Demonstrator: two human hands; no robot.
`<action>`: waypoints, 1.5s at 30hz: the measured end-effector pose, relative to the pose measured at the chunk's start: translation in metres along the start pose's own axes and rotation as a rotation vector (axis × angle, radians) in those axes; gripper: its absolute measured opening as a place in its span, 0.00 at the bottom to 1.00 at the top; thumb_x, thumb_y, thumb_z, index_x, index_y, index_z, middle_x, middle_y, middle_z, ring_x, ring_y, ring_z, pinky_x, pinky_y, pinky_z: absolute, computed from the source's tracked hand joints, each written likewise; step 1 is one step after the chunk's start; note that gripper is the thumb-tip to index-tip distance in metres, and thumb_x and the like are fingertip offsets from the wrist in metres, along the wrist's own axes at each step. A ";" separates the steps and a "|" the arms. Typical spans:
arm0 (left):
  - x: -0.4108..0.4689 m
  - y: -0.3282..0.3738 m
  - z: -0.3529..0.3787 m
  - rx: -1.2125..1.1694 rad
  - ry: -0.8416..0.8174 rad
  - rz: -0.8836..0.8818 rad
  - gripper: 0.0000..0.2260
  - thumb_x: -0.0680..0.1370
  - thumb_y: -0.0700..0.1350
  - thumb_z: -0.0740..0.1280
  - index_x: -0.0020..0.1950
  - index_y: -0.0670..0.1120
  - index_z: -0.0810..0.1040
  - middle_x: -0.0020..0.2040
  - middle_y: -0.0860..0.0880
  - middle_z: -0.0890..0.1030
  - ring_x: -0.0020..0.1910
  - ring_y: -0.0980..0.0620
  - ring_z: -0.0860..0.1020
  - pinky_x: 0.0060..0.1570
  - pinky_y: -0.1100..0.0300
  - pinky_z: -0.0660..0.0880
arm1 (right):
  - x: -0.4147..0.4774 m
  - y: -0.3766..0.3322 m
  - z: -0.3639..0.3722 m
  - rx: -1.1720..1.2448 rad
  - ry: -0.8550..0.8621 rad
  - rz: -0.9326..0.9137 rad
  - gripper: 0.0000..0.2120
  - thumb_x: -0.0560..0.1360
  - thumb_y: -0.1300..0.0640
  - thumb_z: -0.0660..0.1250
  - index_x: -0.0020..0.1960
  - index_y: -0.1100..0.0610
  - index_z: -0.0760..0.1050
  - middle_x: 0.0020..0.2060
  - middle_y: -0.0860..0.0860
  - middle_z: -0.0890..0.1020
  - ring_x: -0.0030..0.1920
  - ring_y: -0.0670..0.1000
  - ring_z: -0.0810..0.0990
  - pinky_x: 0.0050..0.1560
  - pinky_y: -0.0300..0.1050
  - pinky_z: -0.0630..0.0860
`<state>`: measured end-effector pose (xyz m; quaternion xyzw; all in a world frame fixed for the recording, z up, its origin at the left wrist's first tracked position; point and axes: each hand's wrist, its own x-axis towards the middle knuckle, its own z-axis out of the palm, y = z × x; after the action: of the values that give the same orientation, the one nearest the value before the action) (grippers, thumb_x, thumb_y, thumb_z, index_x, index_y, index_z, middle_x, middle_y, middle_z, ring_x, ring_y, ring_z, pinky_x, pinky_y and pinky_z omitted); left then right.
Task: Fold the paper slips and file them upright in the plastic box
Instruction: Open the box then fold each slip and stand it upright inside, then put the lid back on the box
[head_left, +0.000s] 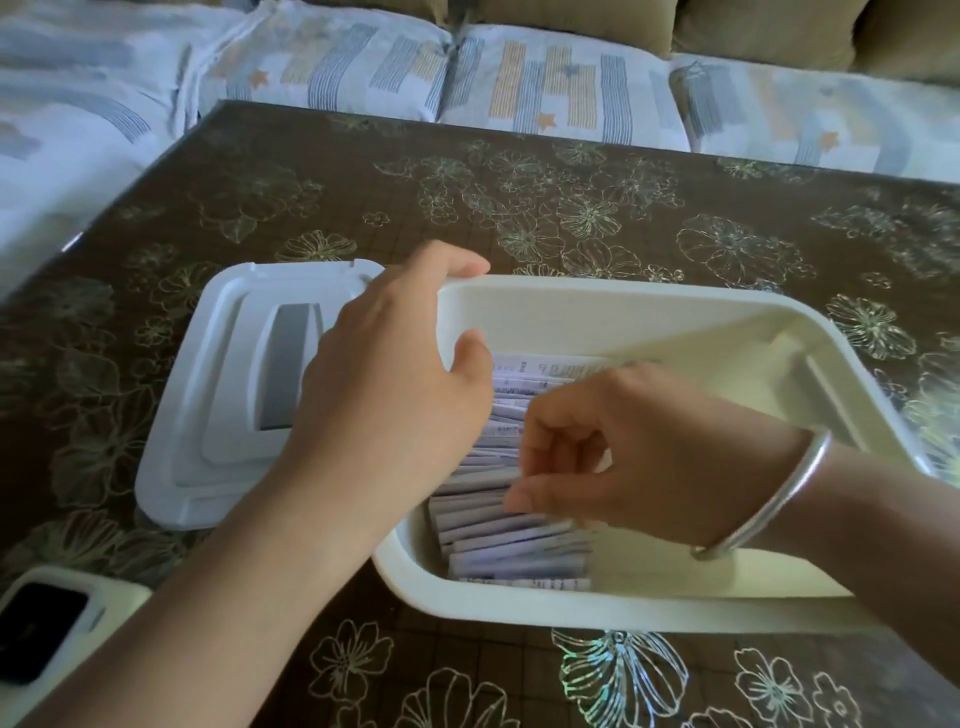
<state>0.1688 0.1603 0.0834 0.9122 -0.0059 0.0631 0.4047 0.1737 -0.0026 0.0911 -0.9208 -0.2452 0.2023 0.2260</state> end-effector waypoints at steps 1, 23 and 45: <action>0.000 -0.001 0.000 0.003 -0.002 0.002 0.16 0.79 0.45 0.64 0.64 0.62 0.70 0.56 0.61 0.77 0.47 0.52 0.77 0.48 0.51 0.76 | -0.003 -0.001 -0.003 -0.111 -0.004 0.061 0.20 0.66 0.34 0.68 0.38 0.51 0.78 0.30 0.45 0.81 0.32 0.41 0.79 0.40 0.37 0.76; -0.008 -0.062 -0.020 -0.350 0.337 -0.155 0.11 0.82 0.42 0.61 0.57 0.56 0.78 0.57 0.59 0.79 0.60 0.58 0.76 0.63 0.57 0.72 | -0.031 -0.007 -0.020 0.227 0.002 0.303 0.18 0.74 0.44 0.66 0.42 0.60 0.74 0.33 0.51 0.85 0.34 0.50 0.85 0.40 0.49 0.83; -0.018 -0.122 -0.028 1.130 -0.469 0.406 0.25 0.85 0.42 0.50 0.79 0.60 0.49 0.78 0.34 0.49 0.64 0.30 0.73 0.45 0.51 0.80 | -0.104 -0.013 0.040 -0.458 0.484 0.278 0.26 0.68 0.26 0.56 0.46 0.47 0.75 0.35 0.44 0.80 0.40 0.49 0.79 0.39 0.42 0.75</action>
<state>0.1555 0.2617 0.0099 0.9550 -0.2327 -0.0692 -0.1704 0.0667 -0.0360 0.0928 -0.9933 -0.0961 -0.0531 0.0354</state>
